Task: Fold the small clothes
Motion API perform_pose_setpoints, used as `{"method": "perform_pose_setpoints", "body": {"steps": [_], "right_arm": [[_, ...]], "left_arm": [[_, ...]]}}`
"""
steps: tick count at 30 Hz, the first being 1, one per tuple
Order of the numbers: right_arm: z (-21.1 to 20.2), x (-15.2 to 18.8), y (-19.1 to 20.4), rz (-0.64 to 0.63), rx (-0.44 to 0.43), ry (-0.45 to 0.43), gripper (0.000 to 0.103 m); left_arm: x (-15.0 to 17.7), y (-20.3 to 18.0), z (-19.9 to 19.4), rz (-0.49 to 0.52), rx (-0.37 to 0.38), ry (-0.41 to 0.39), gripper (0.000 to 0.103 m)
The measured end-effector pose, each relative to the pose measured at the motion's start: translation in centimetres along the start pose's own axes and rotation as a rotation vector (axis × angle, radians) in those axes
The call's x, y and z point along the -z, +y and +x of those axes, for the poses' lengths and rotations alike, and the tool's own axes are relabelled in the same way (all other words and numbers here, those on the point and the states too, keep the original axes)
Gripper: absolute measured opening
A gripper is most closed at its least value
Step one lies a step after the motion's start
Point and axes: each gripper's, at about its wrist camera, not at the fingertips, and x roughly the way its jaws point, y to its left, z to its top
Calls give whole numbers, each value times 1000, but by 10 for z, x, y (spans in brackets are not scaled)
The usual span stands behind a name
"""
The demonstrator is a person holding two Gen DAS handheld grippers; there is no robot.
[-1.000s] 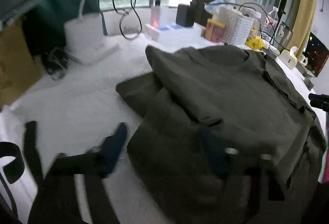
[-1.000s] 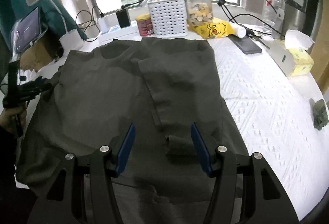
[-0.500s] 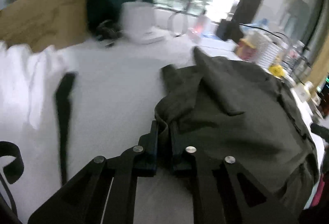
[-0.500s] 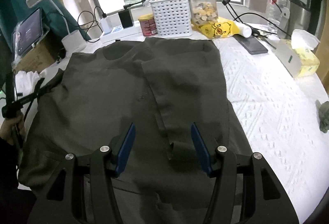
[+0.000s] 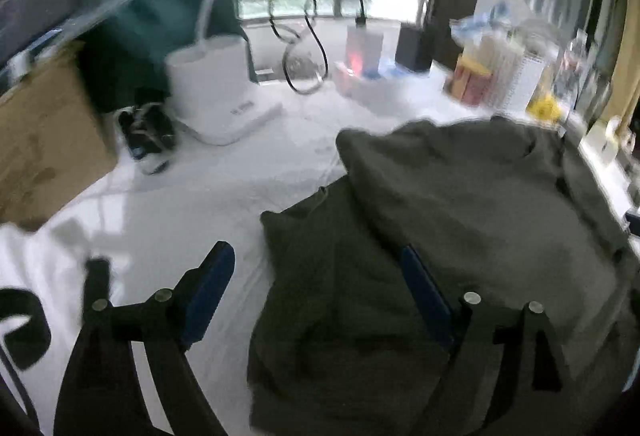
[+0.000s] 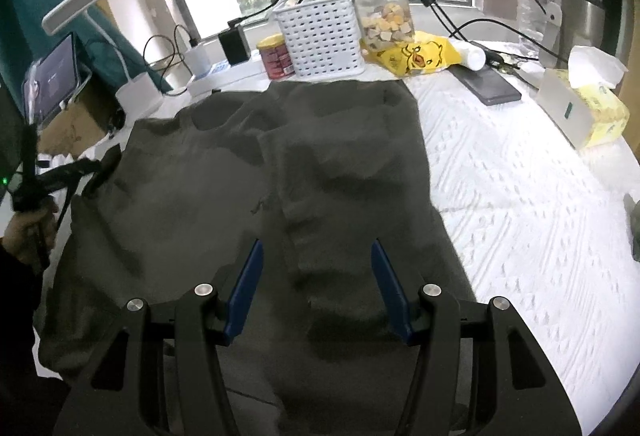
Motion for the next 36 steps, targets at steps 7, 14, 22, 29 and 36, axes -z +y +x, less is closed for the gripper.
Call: {"method": "perform_pose_setpoints", "body": {"steps": [7, 14, 22, 29, 36], "right_arm": [[1, -6, -9, 21, 1, -16, 59], [5, -10, -7, 10, -22, -19, 59], [-7, -12, -11, 17, -82, -47, 59], [-15, -6, -28, 42, -80, -64, 59], [-26, 6, -44, 78, -71, -79, 59]], "left_arm": [[2, 41, 2, -149, 46, -27, 4], [15, 46, -45, -191, -93, -172, 4], [21, 42, -62, -206, -144, -182, 4], [-4, -9, -72, -141, -63, -215, 4], [-29, -68, -44, -29, 49, -151, 4]]}}
